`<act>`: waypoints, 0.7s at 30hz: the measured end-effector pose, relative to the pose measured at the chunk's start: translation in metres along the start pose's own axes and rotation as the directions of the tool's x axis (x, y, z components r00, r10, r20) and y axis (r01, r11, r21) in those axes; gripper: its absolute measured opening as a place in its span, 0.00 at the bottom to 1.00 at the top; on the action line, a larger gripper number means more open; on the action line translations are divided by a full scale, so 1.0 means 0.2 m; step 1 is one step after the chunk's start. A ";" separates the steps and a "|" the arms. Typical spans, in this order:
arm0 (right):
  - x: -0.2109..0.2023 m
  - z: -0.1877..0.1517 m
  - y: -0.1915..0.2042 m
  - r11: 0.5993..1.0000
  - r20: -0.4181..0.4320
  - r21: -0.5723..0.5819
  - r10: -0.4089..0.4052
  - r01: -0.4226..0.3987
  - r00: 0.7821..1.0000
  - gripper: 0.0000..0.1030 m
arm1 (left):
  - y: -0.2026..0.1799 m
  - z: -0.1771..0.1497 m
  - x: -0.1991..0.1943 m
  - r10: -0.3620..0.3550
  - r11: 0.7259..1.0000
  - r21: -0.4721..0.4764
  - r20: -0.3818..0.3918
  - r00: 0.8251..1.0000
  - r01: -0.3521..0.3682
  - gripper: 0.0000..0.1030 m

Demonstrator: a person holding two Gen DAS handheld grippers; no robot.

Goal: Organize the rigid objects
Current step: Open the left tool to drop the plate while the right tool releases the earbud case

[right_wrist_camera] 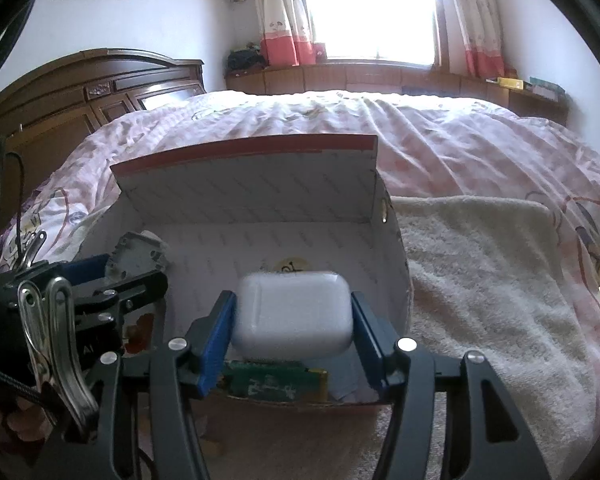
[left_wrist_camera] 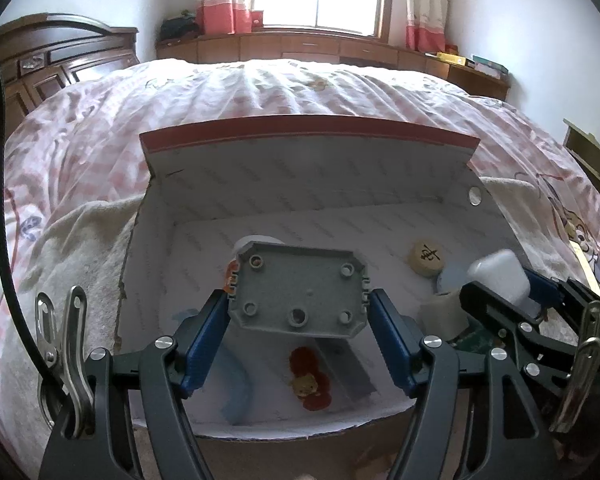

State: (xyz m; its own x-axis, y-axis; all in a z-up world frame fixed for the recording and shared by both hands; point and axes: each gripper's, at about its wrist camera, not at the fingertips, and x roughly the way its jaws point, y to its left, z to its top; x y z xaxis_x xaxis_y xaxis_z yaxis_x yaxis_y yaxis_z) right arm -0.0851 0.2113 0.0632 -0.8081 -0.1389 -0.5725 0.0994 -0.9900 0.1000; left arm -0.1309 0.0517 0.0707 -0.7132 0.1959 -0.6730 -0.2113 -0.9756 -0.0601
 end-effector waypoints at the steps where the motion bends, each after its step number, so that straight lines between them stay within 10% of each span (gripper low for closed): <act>1: 0.00 0.00 0.00 1.000 0.000 0.005 -0.002 0.002 1.000 0.58 | 0.00 0.00 0.00 0.006 1.000 -0.007 -0.004 1.000 -0.006 0.69; 21: -0.04 0.00 -0.03 0.997 0.021 0.065 0.038 -0.039 0.999 0.66 | 0.01 -0.01 -0.04 0.014 1.000 0.010 0.020 1.000 -0.014 0.71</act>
State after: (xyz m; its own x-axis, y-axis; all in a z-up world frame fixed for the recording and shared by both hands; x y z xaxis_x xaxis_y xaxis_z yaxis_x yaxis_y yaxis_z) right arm -0.0786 0.2183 0.0677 -0.8159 -0.1755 -0.5510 0.0925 -0.9802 0.1752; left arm -0.1241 0.0482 0.0755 -0.7296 0.1843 -0.6586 -0.2080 -0.9772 -0.0431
